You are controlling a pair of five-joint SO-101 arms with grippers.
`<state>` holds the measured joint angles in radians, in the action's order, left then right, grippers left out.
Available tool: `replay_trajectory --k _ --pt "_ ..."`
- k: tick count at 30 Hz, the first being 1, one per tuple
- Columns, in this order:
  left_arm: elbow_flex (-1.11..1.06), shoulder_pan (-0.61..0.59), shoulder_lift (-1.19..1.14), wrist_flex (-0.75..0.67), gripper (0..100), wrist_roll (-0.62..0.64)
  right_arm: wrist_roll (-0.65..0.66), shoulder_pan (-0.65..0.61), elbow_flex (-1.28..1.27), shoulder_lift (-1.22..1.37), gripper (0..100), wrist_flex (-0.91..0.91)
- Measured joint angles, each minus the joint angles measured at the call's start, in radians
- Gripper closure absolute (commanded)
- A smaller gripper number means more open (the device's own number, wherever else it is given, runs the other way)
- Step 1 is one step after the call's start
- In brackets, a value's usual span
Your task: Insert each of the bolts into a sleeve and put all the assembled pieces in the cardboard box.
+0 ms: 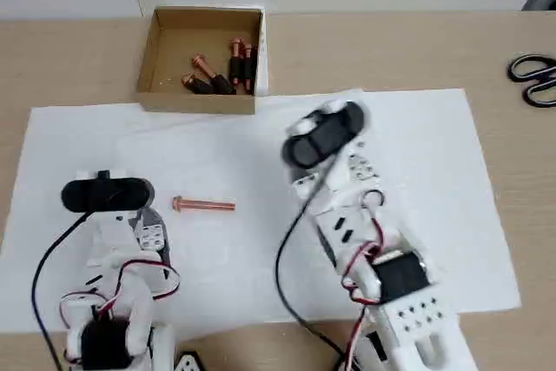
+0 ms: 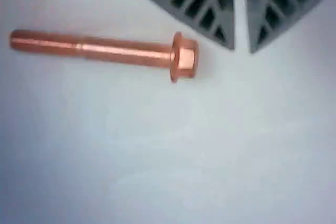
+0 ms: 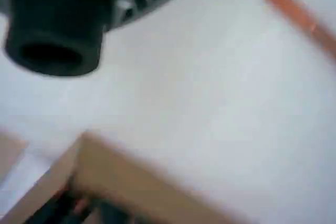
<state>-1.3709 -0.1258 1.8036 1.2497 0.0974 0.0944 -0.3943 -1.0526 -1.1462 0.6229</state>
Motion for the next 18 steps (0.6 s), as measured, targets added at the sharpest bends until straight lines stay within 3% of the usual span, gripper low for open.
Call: replay_trajectory --k 9,15,18 --pt "0.176 0.0 -0.098 0.103 99 -0.002 -0.064 0.084 -0.16 -0.31 99.4 -0.012" --pt "0.465 0.0 -0.4 0.164 99 0.0 -0.064 0.086 -0.273 -0.499 99.4 -0.012" --pt "0.62 0.0 -0.637 0.175 99 0.074 -0.055 0.084 -0.35 -0.568 99.4 -0.014"
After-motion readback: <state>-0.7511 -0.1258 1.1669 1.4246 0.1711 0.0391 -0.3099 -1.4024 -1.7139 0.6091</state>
